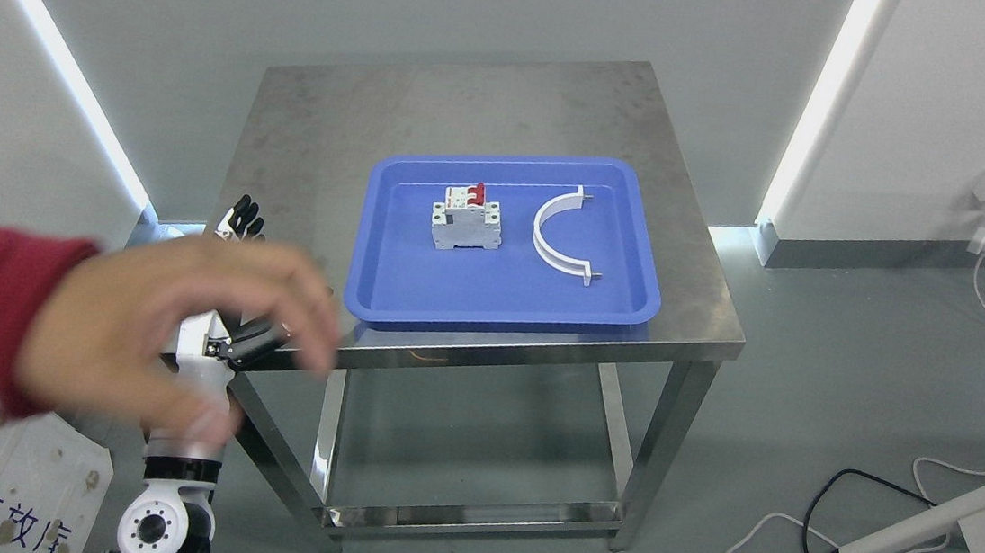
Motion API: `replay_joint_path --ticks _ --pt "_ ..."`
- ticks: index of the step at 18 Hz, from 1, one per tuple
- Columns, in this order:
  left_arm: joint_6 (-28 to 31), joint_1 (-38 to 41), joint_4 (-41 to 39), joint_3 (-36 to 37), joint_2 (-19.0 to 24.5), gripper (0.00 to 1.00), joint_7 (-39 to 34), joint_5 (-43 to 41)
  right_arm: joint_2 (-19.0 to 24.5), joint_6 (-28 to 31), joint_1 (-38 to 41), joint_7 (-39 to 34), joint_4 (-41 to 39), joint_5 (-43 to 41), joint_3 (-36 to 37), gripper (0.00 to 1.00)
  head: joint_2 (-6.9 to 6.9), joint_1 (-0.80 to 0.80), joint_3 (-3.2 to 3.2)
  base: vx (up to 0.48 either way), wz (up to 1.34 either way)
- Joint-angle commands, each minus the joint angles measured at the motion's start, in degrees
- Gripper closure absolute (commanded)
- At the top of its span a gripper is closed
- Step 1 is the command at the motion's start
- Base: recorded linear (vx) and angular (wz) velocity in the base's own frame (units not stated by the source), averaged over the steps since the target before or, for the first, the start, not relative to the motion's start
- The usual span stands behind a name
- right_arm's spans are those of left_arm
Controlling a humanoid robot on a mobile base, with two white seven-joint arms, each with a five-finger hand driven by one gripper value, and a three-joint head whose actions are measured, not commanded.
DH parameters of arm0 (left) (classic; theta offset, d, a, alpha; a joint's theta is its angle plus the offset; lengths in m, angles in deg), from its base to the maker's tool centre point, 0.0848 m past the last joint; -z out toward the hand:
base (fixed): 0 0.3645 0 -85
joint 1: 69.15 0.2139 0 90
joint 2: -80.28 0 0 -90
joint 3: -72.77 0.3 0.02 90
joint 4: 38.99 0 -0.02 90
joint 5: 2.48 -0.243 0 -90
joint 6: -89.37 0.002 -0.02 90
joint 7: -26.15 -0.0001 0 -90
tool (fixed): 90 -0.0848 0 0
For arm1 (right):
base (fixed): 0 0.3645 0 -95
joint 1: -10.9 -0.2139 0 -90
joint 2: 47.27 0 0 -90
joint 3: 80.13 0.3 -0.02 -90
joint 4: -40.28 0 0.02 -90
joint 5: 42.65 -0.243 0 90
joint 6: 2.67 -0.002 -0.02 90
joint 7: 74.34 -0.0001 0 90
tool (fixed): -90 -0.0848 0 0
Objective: Place circuit breaker on shelf
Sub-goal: 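Raise the left hand and reach toward the circuit breaker in the tray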
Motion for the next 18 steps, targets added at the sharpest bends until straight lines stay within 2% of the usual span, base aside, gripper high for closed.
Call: replay_joint_path --ticks 1,4,6,8,10,12,14,18 --pt "-0.3 -0.3 0.0 0.9 1.0 0.0 -0.6 -0.4 -1.0 -1.8 0.9 0.0 0.0 0.0 0.0 0.0 0.0 0.0 0.0 0.028 0.0" --pt "-2.5 -3.2 0.0 1.3 1.0 0.0 0.6 -0.4 -1.0 -1.8 1.0 0.0 0.0 0.0 0.0 0.0 0.0 0.0 0.0 0.021 0.0" --pt "-1.7 -7.9 0.3 2.8 1.0 0.02 5.2 -2.1 -1.0 -1.8 0.9 0.0 0.0 0.0 0.0 0.0 0.0 0.0 0.0 0.0 0.0" --pt "2.1 -14.1 1.8 6.7 1.1 0.02 11.3 -9.4 -1.0 -1.8 0.9 0.0 0.0 0.0 0.0 0.0 0.0 0.0 0.0 0.0 0.0" --pt "6.8 -19.8 3.3 9.5 1.2 0.02 13.6 -14.7 -1.0 -1.8 0.9 0.0 0.0 0.0 0.0 0.0 0.0 0.0 0.0 -0.011 0.01" --pt "13.6 -23.0 6.2 14.2 3.3 0.02 17.4 -23.2 -1.0 -1.8 0.9 0.0 0.0 0.0 0.0 0.0 0.0 0.0 0.0 0.006 -0.02" --pt "18.4 -26.0 9.6 15.0 3.7 0.02 21.5 -30.5 -1.0 -1.8 0.9 0.0 0.0 0.0 0.0 0.0 0.0 0.0 0.0 0.032 -0.07" --pt "21.0 -27.5 10.5 15.0 5.3 0.03 26.9 -35.3 -1.0 -1.8 0.9 0.0 0.0 0.0 0.0 0.0 0.0 0.0 0.0 0.075 -0.08"
